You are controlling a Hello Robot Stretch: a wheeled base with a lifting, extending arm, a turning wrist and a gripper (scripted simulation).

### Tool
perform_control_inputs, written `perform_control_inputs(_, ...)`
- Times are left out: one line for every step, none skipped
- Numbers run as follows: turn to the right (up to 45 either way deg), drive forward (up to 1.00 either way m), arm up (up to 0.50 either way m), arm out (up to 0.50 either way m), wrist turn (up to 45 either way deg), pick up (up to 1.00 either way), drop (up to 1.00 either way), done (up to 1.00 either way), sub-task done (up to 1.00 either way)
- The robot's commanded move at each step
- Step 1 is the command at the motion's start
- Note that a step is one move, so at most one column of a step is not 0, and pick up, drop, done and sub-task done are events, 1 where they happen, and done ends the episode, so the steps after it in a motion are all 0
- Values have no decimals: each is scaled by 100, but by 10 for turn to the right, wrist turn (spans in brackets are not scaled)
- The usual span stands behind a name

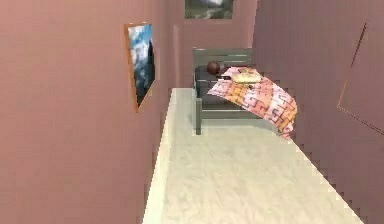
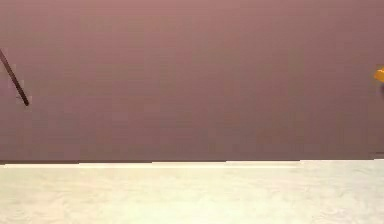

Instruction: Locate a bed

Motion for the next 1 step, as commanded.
perform_control_inputs(0,100,0,0,0,0,0,0,0)
